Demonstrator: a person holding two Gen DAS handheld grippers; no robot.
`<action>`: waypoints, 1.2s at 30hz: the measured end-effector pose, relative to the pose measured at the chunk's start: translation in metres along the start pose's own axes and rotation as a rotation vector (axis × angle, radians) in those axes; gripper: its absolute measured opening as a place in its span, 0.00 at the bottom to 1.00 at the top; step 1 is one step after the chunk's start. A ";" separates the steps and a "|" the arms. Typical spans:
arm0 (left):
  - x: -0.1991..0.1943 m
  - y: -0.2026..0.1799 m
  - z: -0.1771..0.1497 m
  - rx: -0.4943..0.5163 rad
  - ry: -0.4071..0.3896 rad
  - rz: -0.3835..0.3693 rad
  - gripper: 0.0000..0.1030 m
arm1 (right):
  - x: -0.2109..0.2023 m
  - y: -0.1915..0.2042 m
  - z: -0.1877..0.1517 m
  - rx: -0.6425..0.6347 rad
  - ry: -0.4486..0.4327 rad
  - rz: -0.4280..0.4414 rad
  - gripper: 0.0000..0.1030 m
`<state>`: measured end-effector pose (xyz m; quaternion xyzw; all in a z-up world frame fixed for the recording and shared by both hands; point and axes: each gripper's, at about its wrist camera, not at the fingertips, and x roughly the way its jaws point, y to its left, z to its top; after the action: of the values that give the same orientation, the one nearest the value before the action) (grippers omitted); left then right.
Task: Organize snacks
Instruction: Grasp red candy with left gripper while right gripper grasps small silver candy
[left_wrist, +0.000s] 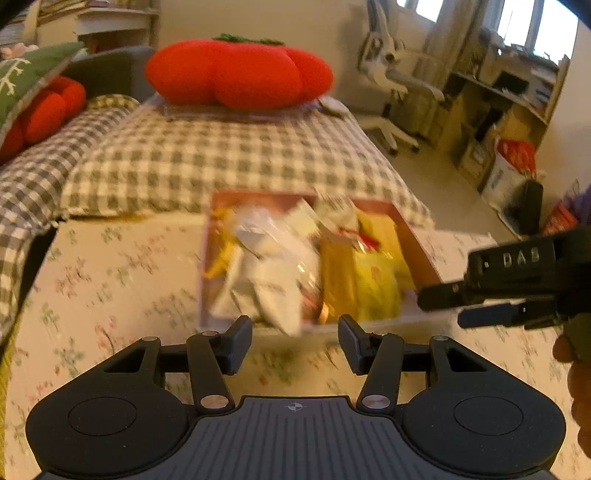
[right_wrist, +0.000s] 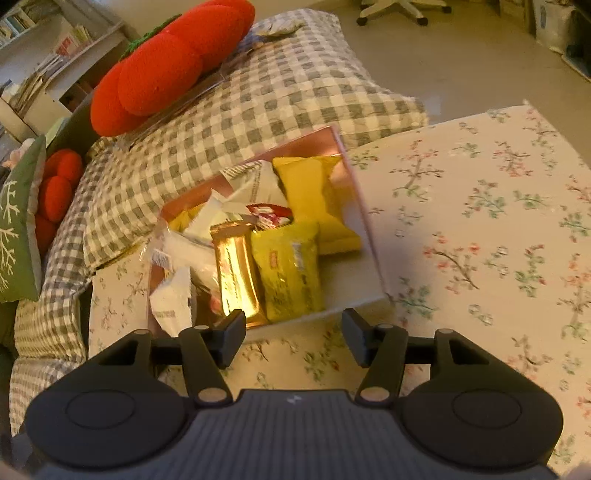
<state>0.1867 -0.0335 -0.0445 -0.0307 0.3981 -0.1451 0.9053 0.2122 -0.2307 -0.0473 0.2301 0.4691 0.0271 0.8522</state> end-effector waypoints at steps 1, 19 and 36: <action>-0.001 -0.002 -0.003 -0.002 0.013 -0.004 0.49 | -0.003 -0.002 -0.003 0.002 0.005 -0.003 0.53; 0.020 -0.024 -0.048 -0.098 0.216 -0.063 0.49 | -0.023 -0.008 -0.050 -0.058 0.057 -0.072 0.49; 0.037 0.002 -0.048 -0.160 0.235 -0.017 0.25 | 0.003 -0.002 -0.064 -0.134 0.189 -0.066 0.46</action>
<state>0.1760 -0.0398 -0.1035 -0.0889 0.5112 -0.1230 0.8460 0.1615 -0.2081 -0.0798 0.1537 0.5517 0.0520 0.8181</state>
